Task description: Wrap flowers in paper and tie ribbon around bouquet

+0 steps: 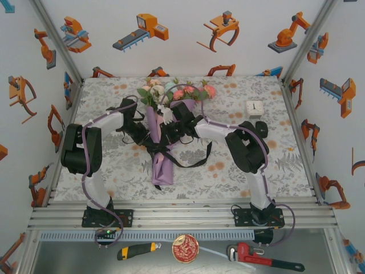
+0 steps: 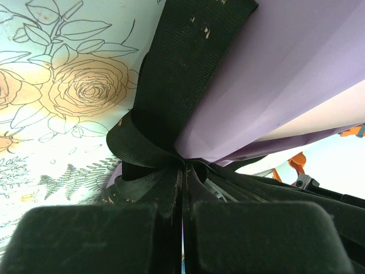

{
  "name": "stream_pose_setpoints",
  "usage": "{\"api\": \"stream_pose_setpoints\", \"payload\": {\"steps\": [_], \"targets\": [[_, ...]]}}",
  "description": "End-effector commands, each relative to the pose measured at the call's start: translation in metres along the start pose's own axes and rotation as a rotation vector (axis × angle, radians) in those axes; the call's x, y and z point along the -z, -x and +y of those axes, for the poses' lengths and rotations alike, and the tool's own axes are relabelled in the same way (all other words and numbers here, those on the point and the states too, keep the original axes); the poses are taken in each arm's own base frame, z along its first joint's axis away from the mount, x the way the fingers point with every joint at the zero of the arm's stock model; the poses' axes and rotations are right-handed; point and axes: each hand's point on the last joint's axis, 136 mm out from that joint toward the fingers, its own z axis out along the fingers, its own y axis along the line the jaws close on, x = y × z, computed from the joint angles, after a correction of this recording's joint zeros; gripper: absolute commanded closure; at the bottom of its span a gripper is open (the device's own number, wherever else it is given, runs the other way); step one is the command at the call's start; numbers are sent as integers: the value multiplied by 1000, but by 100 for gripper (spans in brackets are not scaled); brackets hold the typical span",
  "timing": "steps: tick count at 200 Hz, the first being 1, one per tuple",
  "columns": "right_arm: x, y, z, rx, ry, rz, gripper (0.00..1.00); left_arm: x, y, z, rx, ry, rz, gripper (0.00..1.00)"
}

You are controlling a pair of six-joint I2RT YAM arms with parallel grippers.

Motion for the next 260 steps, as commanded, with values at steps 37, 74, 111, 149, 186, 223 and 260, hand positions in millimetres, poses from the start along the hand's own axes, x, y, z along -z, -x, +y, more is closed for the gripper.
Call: {"api": "stream_pose_setpoints", "payload": {"steps": [37,74,111,149,186,223,260], "targets": [[23,30,14,-6,15,-80,100,4,-15,-5,-31,-8,45,100],[35,52,18,-42,45,-157,100,1,-19,0,-31,0,59,100],[35,54,26,-60,97,-152,100,2,-17,-7,-53,-23,64,100],[37,48,32,-77,141,-157,100,0,-13,-12,-12,-53,58,100],[33,37,40,-119,188,-133,100,1,-4,-41,30,-167,38,100],[31,23,38,-142,179,-107,100,2,-2,-47,44,-195,32,100],[36,22,33,-153,149,-113,85,-13,-6,-39,98,-223,51,100]]}}
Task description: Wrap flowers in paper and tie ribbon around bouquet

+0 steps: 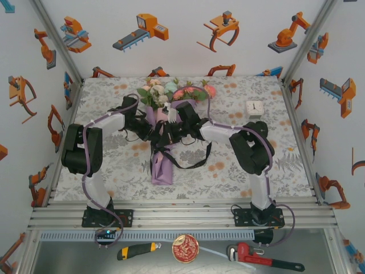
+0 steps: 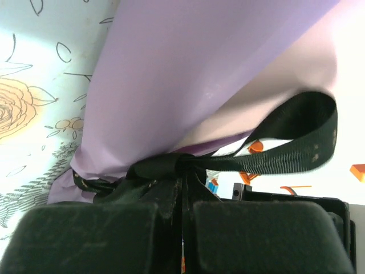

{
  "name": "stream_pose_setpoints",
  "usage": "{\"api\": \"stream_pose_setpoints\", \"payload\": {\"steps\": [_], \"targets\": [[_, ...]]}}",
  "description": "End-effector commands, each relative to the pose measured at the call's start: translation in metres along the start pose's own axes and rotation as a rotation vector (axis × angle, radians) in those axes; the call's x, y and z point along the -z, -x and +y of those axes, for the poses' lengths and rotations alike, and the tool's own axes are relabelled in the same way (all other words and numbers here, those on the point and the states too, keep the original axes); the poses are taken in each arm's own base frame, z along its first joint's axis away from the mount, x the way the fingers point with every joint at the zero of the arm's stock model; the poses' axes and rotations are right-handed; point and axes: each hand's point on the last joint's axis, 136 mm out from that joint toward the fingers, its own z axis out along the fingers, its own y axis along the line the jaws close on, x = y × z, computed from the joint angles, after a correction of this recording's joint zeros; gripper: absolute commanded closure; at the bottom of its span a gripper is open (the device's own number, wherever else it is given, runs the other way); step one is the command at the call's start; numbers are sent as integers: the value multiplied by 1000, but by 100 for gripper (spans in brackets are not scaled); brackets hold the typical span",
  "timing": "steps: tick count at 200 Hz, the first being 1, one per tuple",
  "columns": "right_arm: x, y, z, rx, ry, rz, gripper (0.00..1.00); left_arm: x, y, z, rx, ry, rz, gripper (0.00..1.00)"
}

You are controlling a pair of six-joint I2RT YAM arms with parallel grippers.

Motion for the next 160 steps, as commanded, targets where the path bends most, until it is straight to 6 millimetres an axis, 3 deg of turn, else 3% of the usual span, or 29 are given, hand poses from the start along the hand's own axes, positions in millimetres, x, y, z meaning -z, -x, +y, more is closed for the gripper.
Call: {"api": "stream_pose_setpoints", "payload": {"steps": [1,66,107,143,160], "targets": [[16,15,21,34,18,-47,85,-9,-6,4,58,-34,27,100],[56,34,10,38,-63,-141,67,-21,-15,16,43,0,61,100],[75,19,-15,38,-188,-158,74,-22,-15,16,42,5,66,100],[73,2,-39,16,-266,-149,83,-22,-14,13,39,4,68,100],[65,-3,-37,51,-255,-126,84,-21,-14,13,37,11,66,100]]}}
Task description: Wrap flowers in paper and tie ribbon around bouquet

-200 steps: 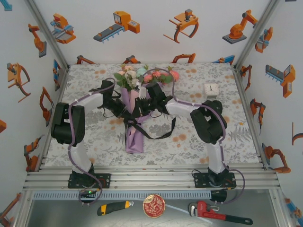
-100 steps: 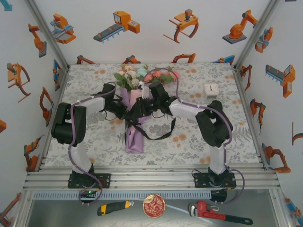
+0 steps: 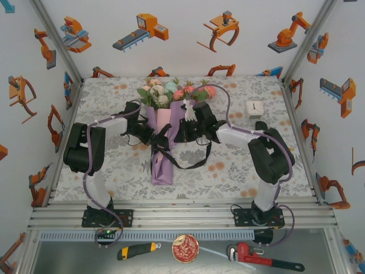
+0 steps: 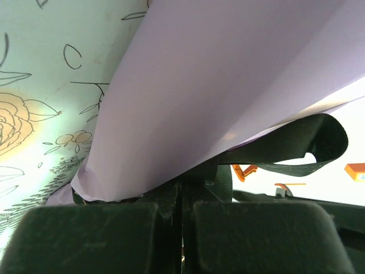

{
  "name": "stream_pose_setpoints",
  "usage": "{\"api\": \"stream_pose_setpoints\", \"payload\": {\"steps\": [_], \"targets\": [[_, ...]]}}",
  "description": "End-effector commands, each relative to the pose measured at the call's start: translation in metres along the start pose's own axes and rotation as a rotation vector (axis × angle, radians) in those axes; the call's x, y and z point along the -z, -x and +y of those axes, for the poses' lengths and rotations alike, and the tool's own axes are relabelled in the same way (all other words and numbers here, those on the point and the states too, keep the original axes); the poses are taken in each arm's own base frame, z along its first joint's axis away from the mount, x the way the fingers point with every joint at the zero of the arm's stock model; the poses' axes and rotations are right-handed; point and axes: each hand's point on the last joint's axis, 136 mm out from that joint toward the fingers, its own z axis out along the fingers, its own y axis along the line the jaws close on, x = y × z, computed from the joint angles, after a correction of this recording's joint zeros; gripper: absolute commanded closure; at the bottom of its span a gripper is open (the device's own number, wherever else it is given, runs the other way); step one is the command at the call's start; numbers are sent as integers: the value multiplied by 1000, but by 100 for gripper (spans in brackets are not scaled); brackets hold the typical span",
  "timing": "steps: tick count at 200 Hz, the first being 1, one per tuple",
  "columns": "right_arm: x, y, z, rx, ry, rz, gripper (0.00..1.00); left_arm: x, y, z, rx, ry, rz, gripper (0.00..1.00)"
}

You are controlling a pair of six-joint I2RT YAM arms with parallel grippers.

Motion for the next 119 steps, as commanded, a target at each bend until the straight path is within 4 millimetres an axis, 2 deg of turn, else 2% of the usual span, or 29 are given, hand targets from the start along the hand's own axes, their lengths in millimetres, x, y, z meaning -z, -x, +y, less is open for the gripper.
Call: {"api": "stream_pose_setpoints", "payload": {"steps": [1,28,65,97,119], "targets": [[-3,0,2,73,-19,-11,84,-2,-3,0,5,13,24,100],[-19,-1,16,90,46,-9,83,-1,-3,1,1,22,26,100],[-29,0,21,101,79,-21,78,-1,-3,2,3,26,22,100],[-31,8,27,115,108,-41,66,-2,-3,1,5,24,26,100],[-34,12,29,122,119,-59,61,-2,-2,-1,2,22,26,100]]}}
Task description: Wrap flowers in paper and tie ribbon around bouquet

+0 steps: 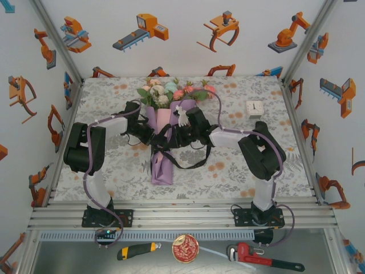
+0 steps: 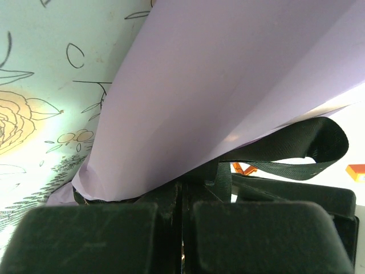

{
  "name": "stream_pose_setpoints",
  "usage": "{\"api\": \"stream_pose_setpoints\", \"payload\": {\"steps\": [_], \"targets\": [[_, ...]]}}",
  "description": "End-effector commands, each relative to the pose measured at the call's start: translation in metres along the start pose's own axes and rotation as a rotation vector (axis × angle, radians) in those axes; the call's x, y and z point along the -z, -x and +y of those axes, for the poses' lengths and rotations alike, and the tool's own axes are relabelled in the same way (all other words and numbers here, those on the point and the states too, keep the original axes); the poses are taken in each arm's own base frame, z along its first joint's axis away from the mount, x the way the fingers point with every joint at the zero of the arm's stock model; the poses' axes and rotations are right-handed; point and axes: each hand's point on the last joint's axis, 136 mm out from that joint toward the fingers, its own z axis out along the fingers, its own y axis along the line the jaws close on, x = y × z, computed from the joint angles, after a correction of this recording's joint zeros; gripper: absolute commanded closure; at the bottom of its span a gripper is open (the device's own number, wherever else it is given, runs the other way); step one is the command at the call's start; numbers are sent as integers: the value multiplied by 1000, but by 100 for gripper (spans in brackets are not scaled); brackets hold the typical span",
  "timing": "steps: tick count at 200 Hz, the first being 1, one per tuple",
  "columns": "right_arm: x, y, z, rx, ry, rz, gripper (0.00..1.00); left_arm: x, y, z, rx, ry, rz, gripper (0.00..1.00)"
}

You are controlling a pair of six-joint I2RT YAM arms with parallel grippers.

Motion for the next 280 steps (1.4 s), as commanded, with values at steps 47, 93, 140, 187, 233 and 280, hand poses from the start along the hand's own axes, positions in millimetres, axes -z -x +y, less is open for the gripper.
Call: {"api": "stream_pose_setpoints", "payload": {"steps": [47,93,140,187,233,280], "targets": [[-14,30,13,39,68,-69,61,-1,0,-3,-2,9,16,100],[-18,19,8,24,65,-33,66,-1,0,-3,1,11,17,100],[-26,5,13,6,117,25,65,0,1,-8,5,-8,17,100],[-27,5,15,16,109,28,88,2,1,-5,14,-10,9,100],[-8,15,21,55,67,-3,100,25,11,1,15,-11,-44,97],[4,8,21,75,48,13,100,60,19,-11,-24,-60,-102,79]]}}
